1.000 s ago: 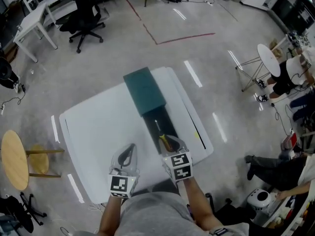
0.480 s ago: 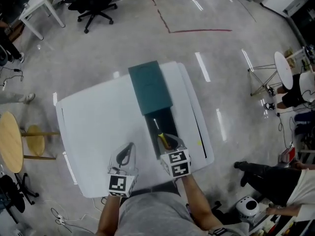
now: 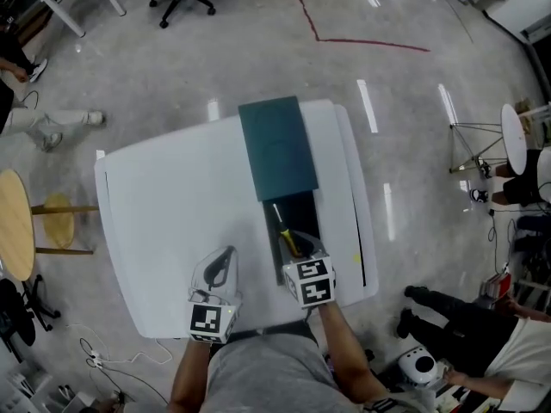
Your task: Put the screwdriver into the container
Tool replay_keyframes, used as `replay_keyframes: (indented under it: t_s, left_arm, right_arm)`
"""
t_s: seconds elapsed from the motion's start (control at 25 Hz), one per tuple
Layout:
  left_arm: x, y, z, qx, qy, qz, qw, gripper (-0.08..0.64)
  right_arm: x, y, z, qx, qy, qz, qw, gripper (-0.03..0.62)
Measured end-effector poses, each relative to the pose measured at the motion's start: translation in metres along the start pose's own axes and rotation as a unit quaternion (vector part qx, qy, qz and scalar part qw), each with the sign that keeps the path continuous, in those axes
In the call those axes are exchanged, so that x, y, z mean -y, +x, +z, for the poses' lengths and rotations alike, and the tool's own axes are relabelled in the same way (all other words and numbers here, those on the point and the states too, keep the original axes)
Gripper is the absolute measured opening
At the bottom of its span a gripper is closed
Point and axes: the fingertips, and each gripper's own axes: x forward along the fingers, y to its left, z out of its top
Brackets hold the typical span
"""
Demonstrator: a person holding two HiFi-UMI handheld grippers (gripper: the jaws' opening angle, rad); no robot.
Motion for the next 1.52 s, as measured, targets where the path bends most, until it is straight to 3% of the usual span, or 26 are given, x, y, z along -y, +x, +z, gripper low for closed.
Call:
replay_keyframes:
  t_s: [0.52, 1.08, 1.52]
  left_arm:
    - [-0.013, 0.019, -0.022, -0.028, -0.014, 0.005, 0.9995, 0.012]
    - [-0.011, 0.023, -0.023, -0.030, -0.015, 0.000, 0.9994, 0.012]
    - [-0.012, 0.010, -0.013, -0.016, -0.001, 0.000, 0.9999, 0.012]
  right_arm:
    - [0.009, 0.034, -0.010, -0.036, 0.004, 0.008, 0.999, 0.075]
    - [0.009, 0.043, -0.013, -0.048, -0.003, 0.005, 0.999, 0.086]
    - [0.009, 0.025, 0.002, -0.006, 0.005, -0.014, 1.000, 0.124]
